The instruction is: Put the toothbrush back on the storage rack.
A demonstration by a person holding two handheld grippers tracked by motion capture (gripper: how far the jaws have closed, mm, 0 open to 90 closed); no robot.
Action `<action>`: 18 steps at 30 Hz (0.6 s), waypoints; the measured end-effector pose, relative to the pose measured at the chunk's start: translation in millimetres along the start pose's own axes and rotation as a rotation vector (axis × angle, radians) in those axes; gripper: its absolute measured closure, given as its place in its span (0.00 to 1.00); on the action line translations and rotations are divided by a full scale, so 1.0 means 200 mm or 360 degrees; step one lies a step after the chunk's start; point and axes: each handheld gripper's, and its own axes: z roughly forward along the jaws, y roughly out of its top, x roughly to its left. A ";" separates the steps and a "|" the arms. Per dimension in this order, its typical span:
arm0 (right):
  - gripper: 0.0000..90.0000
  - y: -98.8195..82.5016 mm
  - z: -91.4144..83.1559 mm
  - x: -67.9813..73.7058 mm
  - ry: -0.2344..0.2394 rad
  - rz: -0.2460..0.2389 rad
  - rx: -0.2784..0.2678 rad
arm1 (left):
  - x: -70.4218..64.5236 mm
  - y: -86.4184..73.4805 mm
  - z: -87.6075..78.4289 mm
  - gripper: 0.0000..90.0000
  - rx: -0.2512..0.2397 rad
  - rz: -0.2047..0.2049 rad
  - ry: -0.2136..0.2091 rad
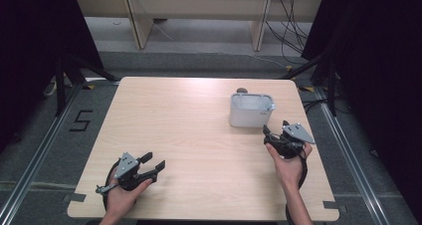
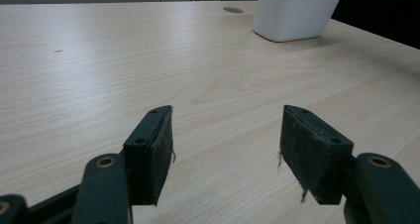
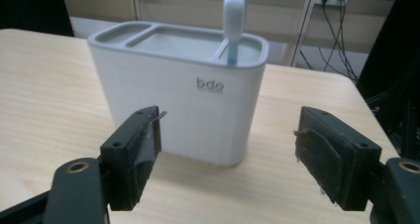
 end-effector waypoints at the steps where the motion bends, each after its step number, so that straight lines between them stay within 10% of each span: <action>1: 0.30 -0.01 -0.01 0.01 0.0003 0.0002 0.0017 | 0.00 0.00 0.00 0.41 -0.0001 -0.0001 0.0000; 18: 0.29 -0.18 -0.11 0.04 0.0074 0.0001 0.0095 | 0.00 0.00 0.00 0.41 0.0004 0.0004 0.0000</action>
